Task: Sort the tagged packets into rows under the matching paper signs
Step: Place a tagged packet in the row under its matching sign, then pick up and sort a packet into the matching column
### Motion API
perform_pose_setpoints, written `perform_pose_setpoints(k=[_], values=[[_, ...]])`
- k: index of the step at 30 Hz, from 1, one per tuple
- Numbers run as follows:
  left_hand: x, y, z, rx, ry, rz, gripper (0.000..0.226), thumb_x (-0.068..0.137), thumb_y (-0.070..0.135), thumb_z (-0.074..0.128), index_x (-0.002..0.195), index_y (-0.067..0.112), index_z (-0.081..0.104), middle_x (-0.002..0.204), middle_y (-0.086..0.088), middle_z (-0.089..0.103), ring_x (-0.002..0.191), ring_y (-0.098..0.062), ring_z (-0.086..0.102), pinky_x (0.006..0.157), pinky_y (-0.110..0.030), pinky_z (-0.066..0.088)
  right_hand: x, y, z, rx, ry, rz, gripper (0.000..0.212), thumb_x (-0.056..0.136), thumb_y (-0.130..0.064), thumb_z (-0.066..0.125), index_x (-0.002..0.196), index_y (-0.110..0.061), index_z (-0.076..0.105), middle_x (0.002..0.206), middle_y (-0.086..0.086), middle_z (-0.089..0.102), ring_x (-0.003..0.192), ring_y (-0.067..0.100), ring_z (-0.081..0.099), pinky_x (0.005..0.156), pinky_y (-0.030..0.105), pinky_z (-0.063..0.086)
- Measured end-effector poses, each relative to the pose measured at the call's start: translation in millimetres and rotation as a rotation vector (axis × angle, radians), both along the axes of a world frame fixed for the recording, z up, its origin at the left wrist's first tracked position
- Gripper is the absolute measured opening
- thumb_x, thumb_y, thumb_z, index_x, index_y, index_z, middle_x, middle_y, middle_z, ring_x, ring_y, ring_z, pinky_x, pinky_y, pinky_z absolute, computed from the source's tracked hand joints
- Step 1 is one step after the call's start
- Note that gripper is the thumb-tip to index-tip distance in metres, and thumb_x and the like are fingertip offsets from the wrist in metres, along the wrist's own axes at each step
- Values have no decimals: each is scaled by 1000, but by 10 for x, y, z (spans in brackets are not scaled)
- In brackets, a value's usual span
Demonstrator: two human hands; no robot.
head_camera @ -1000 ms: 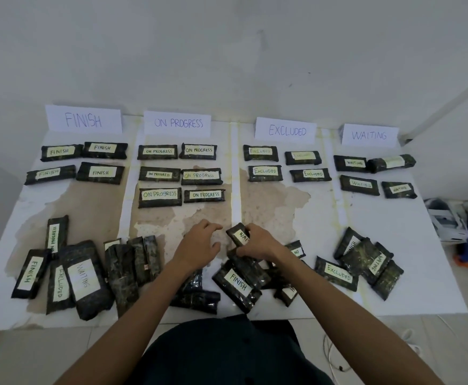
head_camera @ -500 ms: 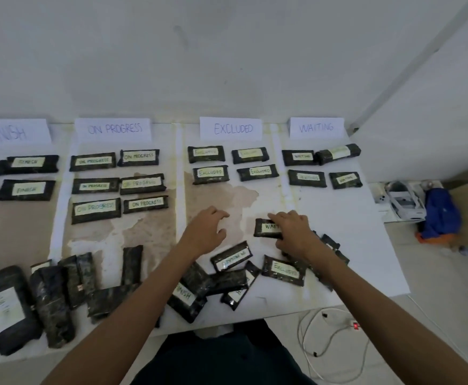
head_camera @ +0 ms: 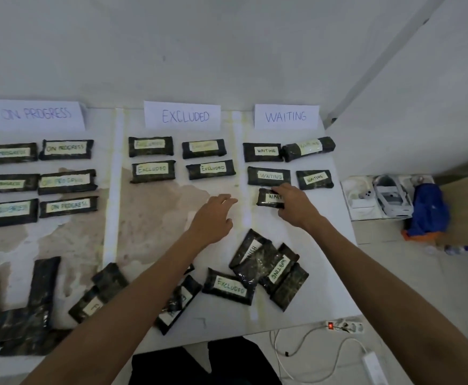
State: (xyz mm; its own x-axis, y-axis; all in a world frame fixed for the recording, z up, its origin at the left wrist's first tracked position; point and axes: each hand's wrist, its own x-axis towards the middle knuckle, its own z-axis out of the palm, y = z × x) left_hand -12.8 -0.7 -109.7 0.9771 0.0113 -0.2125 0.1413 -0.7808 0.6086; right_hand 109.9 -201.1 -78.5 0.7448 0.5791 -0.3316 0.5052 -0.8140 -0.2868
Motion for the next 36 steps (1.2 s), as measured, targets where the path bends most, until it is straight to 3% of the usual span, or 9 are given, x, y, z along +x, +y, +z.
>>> perform_pose_setpoints(k=[5,9,14,19,23,26,29,32,36], values=[[190,-237,-193,30,11,-28,57,86,10,52,141,11,35,149,-11,31,135,-29,29,108,-40,32,212,-121,-269,45,26,57,56,75,5,63,129,1,50,124,21,53,114,37,51,99,40,41],[247,-310,-286,66,7,-45,57,84,9,53,138,9,39,146,-14,35,133,-32,30,106,-46,33,261,-165,-384,65,9,112,55,72,6,64,126,3,53,119,23,55,109,40,52,95,48,46],[201,-336,-214,33,16,5,57,83,9,54,138,9,39,144,-14,37,131,-33,32,105,-44,35,202,-204,-310,114,-63,157,61,68,5,69,127,2,53,125,26,53,110,43,53,93,49,48],[-118,-399,-165,1,21,50,55,82,10,57,136,10,43,139,-14,42,126,-33,37,102,-45,39,-359,-151,-21,87,-111,298,56,73,1,64,128,-8,55,134,20,50,123,36,46,102,45,38],[-362,-475,-156,-22,25,78,54,82,10,59,134,9,44,136,-13,44,124,-32,39,103,-42,39,-869,-228,13,33,51,585,62,64,-15,73,124,-15,56,128,13,52,109,32,50,89,44,46],[-508,-501,-144,-46,39,116,52,84,11,57,134,10,44,134,-12,45,122,-29,40,103,-39,38,-1039,-297,-90,-56,-19,681,61,59,-10,75,117,-18,61,115,11,58,101,31,55,78,37,48],[-607,-508,-116,-71,47,144,49,86,14,55,134,12,44,132,-9,46,121,-26,40,101,-33,37,-1043,-296,-156,-60,-122,686,59,55,-7,77,111,-19,63,105,7,63,92,28,59,68,31,49],[-668,-506,-33,-138,42,221,46,88,15,55,133,14,45,130,-5,47,120,-20,41,100,-27,34,-982,-272,-145,-48,-55,683,52,67,-9,69,118,-15,59,115,8,62,102,29,56,76,37,48],[-736,-482,103,-351,73,392,39,90,17,56,129,18,49,123,-1,53,107,-13,50,89,-24,39,-878,-279,39,114,213,332,37,80,-8,58,117,-12,60,113,7,64,101,25,58,86,38,48]])
